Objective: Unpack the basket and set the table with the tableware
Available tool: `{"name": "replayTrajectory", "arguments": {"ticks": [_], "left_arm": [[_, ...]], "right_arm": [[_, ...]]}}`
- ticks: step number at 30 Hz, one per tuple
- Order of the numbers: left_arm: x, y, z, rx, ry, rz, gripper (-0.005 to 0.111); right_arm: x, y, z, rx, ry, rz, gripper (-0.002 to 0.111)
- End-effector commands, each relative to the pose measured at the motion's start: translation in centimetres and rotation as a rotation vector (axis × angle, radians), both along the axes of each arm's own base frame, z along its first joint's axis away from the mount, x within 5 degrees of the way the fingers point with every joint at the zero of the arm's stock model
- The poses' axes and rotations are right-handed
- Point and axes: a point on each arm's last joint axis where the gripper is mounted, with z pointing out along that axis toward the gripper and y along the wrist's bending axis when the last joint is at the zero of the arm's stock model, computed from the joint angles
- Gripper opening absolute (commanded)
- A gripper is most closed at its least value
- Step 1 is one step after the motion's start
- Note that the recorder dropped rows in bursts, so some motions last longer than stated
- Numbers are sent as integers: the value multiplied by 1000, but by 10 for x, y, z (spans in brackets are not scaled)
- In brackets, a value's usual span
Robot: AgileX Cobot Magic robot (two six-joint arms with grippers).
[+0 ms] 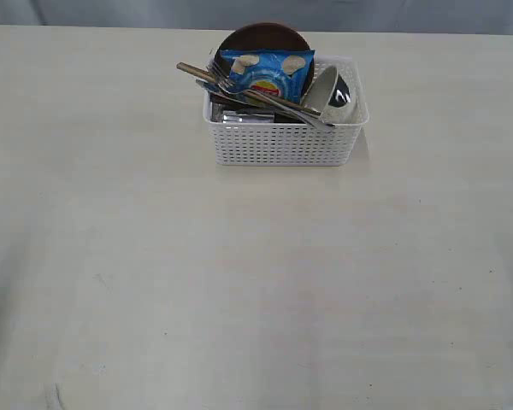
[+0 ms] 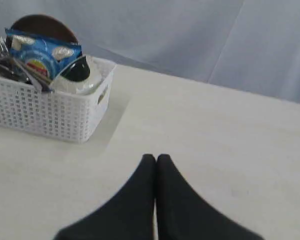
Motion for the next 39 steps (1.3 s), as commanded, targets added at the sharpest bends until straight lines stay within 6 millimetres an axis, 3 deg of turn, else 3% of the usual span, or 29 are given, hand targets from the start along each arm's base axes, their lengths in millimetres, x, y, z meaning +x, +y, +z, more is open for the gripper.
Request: {"name": "replayTrajectory", "arguments": {"ticks": [1, 7, 11, 16, 20, 24, 30, 35, 39], "left_arm": [[0, 0, -1, -3, 0, 1, 0], [0, 0, -1, -3, 0, 1, 0], [0, 0, -1, -3, 0, 1, 0], [0, 0, -1, -3, 0, 1, 0], [0, 0, -1, -3, 0, 1, 0], [0, 0, -1, -3, 0, 1, 0], [0, 0, -1, -3, 0, 1, 0], [0, 0, -1, -3, 0, 1, 0], [0, 0, -1, -3, 0, 1, 0]], "right_arm": [[2, 0, 20, -33, -241, 2, 0], [-10, -1, 63, 53, -733, -1, 0], [-31, -3, 88, 112, -1082, 3, 0], [-54, -5, 103, 324, -1361, 98, 0], [-43, -7, 115, 473, -1137, 106, 0], [-39, -6, 140, 454, -857, 71, 0], [-40, -7, 182, 527, -812, 68, 0], [-10, -1, 207, 525, -513, 39, 0], [31, 7, 222, 485, -217, 4, 5]]}}
